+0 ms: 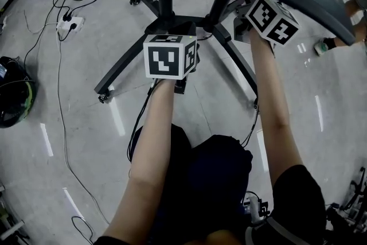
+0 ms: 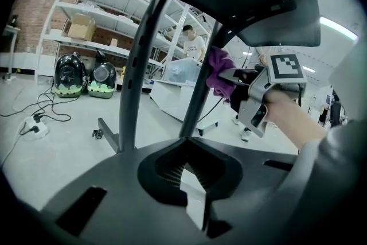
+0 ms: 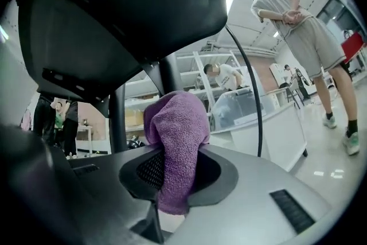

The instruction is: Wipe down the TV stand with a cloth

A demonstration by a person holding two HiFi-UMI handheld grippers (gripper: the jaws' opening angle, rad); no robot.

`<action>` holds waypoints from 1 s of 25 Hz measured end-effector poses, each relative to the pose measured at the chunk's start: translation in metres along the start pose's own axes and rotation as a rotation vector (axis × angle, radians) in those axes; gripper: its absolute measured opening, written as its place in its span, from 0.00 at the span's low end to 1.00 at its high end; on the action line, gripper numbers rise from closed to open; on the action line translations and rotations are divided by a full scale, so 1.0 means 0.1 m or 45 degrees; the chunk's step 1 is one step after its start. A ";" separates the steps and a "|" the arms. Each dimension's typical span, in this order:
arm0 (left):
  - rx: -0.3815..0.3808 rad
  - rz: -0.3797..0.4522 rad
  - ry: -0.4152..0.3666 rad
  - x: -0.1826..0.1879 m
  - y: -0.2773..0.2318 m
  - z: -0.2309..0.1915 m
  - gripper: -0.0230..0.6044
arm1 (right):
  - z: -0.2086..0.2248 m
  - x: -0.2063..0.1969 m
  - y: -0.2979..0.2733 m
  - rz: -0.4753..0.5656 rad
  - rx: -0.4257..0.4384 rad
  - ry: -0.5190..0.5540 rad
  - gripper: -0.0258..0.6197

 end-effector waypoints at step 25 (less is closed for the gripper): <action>-0.013 -0.014 0.064 -0.08 -0.07 -0.04 0.05 | 0.22 -0.81 0.05 -0.154 -0.068 -0.049 0.18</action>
Point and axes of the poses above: the fingertips, and each gripper's own axes: y backward along the fingers, z to its right, x out of its top, the point moved 2 cm from there along y, backward along the fingers, and after that the axes turned 12 degrees about z, right-handed, at the moved point
